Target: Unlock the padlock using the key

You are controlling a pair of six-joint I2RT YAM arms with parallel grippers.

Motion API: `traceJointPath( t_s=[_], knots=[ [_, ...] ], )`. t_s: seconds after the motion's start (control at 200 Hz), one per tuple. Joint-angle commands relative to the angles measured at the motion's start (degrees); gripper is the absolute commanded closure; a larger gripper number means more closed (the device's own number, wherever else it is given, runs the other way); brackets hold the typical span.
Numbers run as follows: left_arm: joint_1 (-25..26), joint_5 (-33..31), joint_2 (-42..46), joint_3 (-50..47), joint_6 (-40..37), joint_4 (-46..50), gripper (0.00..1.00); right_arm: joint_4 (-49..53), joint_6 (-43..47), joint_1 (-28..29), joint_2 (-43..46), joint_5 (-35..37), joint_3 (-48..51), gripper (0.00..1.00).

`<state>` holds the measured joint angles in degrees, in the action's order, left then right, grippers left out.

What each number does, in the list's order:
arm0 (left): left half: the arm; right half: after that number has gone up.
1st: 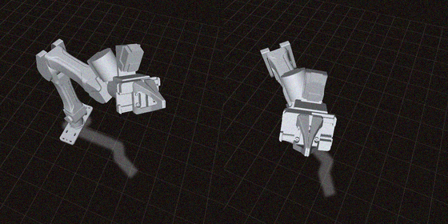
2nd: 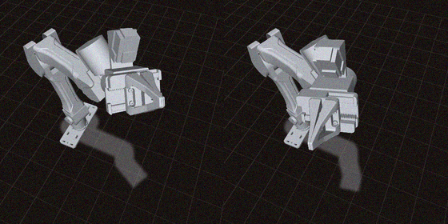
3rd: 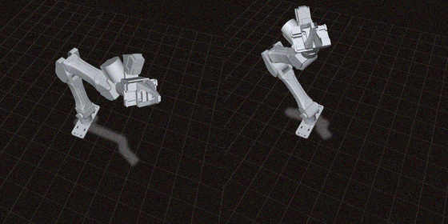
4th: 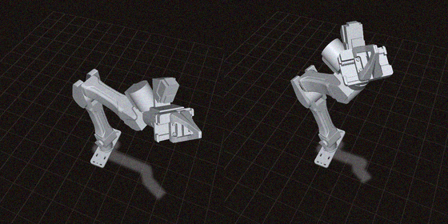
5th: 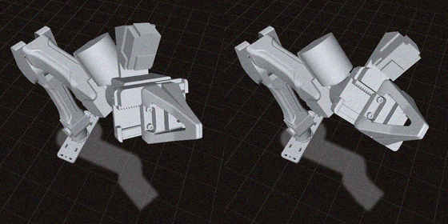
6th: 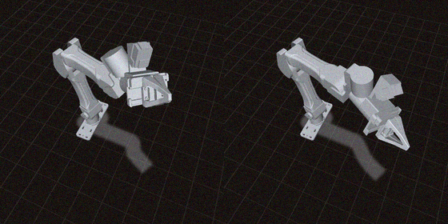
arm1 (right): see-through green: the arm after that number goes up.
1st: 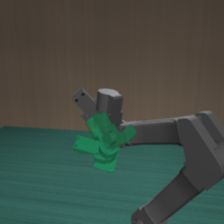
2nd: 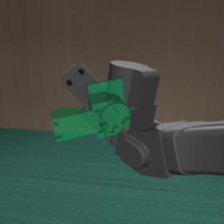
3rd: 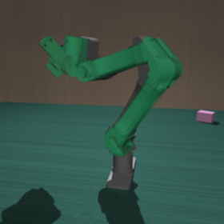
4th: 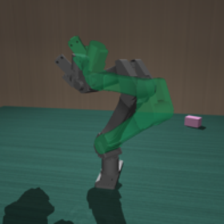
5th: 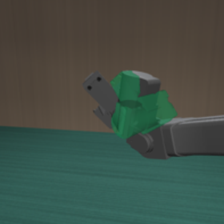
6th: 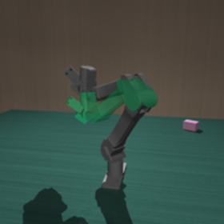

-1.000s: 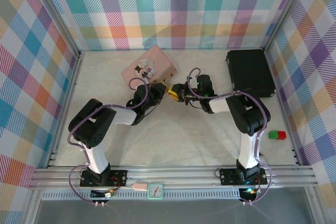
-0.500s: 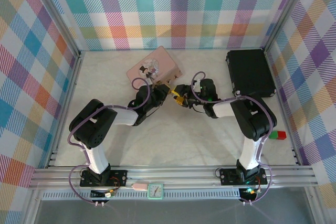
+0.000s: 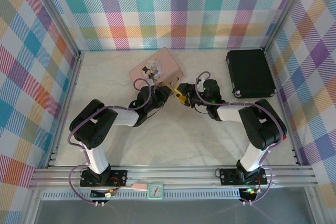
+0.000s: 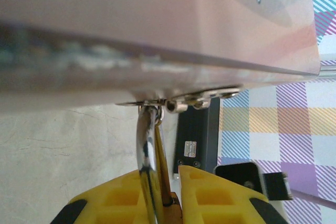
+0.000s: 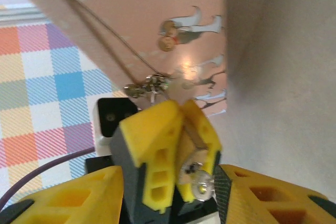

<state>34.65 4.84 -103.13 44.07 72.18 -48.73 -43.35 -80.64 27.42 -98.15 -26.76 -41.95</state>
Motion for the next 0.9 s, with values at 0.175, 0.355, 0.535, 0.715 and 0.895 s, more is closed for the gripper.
traceJointPath(
  t_s=[0.175, 0.355, 0.535, 0.715, 0.895],
  knots=[
    [0.68, -1.25, 0.30, 2.07, -0.20, -6.78, 1.00, -2.84, -5.86, 1.64, -2.03, 1.48, 1.12, 0.51],
    [0.77, -1.24, 0.21, 1.84, 0.22, -7.38, 1.00, -7.50, -8.74, 2.64, -4.67, 1.42, 0.23, 0.64],
    [0.85, -1.24, 0.30, 1.57, 0.50, -7.87, 1.00, -8.68, -9.05, 2.95, -5.05, 2.11, -0.01, 0.72],
    [1.12, -1.12, 0.04, 1.53, 0.91, -8.26, 1.00, -8.65, -8.92, 2.99, -4.94, 2.91, -0.43, 0.83],
    [1.21, -0.80, -0.32, 1.70, 1.54, -8.75, 1.00, -9.46, -9.16, 2.99, -5.75, 3.30, -0.99, 0.96]
  ],
)
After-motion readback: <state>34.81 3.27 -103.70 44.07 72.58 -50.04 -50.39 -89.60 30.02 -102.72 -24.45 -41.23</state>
